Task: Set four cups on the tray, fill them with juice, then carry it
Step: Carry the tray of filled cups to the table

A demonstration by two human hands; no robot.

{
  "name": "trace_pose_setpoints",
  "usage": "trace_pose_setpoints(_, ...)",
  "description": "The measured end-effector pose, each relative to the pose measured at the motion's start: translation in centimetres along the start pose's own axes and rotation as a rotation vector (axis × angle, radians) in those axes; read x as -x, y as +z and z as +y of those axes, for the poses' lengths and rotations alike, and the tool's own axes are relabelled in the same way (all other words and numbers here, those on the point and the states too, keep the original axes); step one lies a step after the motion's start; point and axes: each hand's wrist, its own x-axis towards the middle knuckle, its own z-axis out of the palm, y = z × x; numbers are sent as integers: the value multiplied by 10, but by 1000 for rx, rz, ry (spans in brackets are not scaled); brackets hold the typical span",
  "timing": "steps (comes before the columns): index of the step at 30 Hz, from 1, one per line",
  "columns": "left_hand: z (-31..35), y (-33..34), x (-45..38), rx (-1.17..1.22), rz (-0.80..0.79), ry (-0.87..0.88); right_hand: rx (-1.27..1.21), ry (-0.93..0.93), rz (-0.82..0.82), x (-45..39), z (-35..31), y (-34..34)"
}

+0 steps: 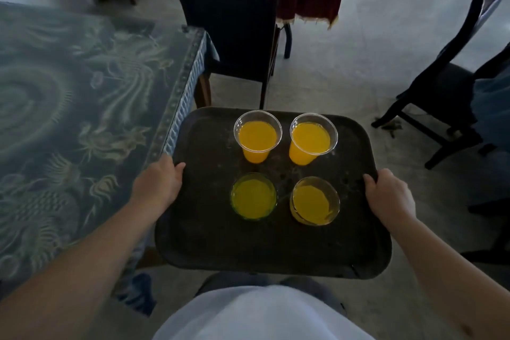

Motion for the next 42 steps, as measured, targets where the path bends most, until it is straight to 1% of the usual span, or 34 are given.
trace_pose_setpoints(4, 10, -6, -40, 0, -10, -76, 26, -31, -15, -49, -31, 2)
trace_pose_setpoints(9, 13, -10, -78, 18, 28, -156, 54, -93, -58, -113, -72, 11)
trace_pose_setpoints(12, 12, -9, -94, 13, 54, -198, 76, -173, -80, -153, -98, 18)
trace_pose_setpoints(15, 12, -9, -107, -10, 64, -285, 110, -269, -119, -192, -129, 23)
trace_pose_setpoints(20, 3, -5, -121, 95, 79, -449, 177, -439, -178, -246, -191, 33)
trace_pose_setpoints(23, -5, -4, -126, 107, 85, -546, 224, -535, -185, -269, -231, 42)
trace_pose_setpoints(26, -16, -5, -129, 141, 106, -644, 252, -626, -224, -284, -273, 54)
trace_pose_setpoints(31, -48, -5, -125, 210, 161, -739, 263, -742, -233, -287, -339, 80)
trace_pose_setpoints(35, -72, -9, -118, 202, 210, -810, 266, -835, -243, -277, -391, 104)
trace_pose_setpoints(42, -119, -12, -105, 241, 229, -953, 293, -966, -256, -253, -473, 144)
